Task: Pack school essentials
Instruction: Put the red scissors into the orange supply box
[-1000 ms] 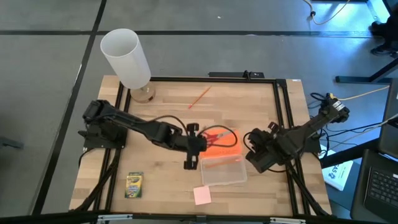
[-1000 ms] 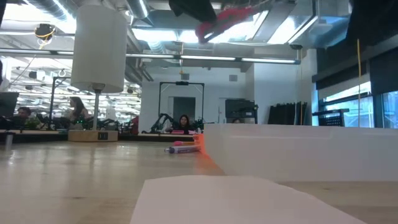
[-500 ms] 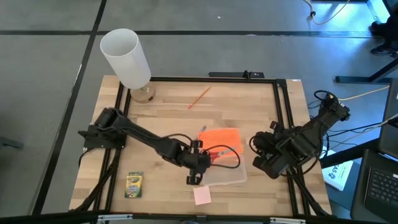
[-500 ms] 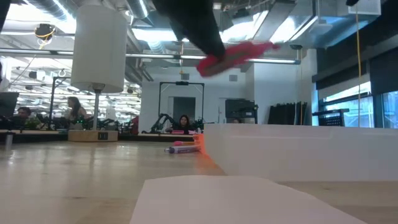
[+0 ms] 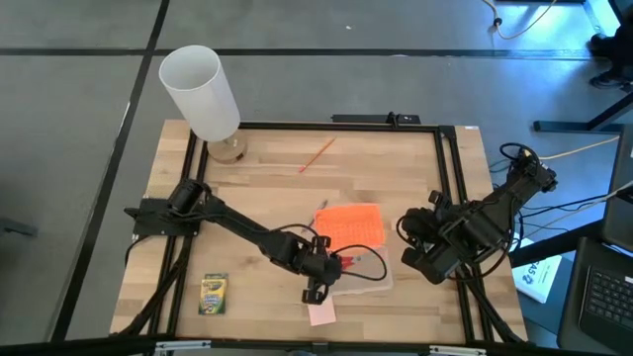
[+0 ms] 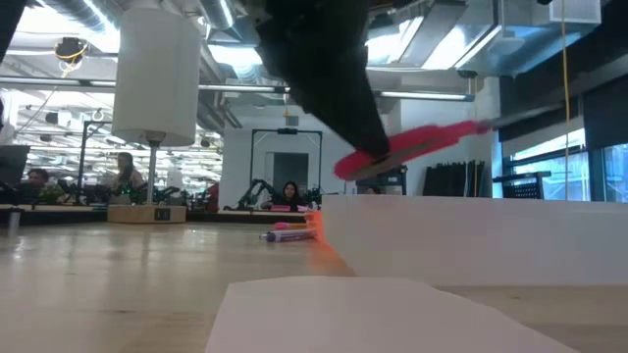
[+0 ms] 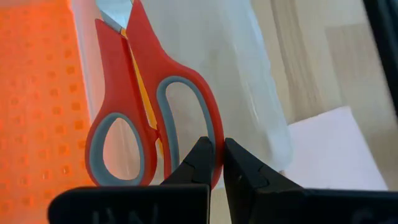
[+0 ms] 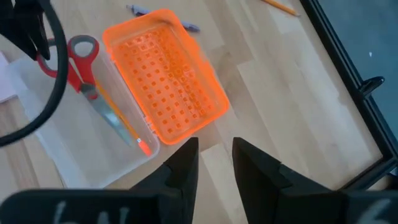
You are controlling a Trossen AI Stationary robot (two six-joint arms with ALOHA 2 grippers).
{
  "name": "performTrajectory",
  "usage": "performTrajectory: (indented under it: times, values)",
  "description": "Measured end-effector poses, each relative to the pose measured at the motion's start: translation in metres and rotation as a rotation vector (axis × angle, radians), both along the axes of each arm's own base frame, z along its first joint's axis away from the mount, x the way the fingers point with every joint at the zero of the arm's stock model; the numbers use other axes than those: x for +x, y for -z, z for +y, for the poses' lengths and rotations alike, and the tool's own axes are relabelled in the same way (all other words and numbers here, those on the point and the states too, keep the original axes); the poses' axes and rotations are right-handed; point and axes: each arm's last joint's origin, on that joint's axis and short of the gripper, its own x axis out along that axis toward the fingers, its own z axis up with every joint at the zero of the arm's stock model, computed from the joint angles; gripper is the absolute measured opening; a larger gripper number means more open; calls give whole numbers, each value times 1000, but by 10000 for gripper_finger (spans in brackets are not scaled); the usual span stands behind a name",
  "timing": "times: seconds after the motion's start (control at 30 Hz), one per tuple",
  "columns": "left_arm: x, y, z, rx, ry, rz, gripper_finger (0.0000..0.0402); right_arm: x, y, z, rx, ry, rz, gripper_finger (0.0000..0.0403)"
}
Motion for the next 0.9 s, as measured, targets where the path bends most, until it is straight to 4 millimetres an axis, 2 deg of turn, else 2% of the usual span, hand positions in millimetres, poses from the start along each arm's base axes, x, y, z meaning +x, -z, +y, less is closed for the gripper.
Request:
performTrajectory:
  times: [0.37,0.7,0.9]
  values:
    - [4,10,-2,-31,28,13,9,0,0,0,0,1,0,101]
    - [5,11,-3,-56,33,12,9,0,0,0,2,1,1,101]
    - [8,20,-6,-99,46,26,9,0,0,0,2,1,2,101]
